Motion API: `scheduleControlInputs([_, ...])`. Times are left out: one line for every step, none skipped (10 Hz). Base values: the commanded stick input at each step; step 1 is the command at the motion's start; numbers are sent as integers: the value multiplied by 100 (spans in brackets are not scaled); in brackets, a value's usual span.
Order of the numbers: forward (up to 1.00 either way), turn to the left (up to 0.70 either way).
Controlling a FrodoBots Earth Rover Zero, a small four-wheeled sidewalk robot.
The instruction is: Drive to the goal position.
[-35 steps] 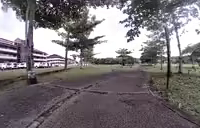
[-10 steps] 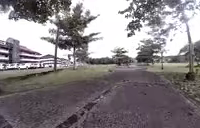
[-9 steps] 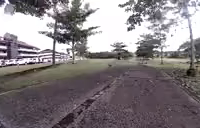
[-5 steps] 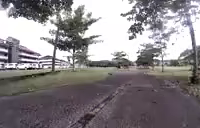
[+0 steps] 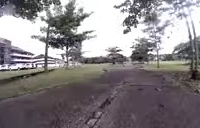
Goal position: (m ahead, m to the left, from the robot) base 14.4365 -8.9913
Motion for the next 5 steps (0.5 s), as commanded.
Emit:
scheduleControlInputs([70,0])
scheduleControlInputs([70,0])
scheduleControlInputs([70,0])
scheduleControlInputs([70,0])
scheduleControlInputs([70,0])
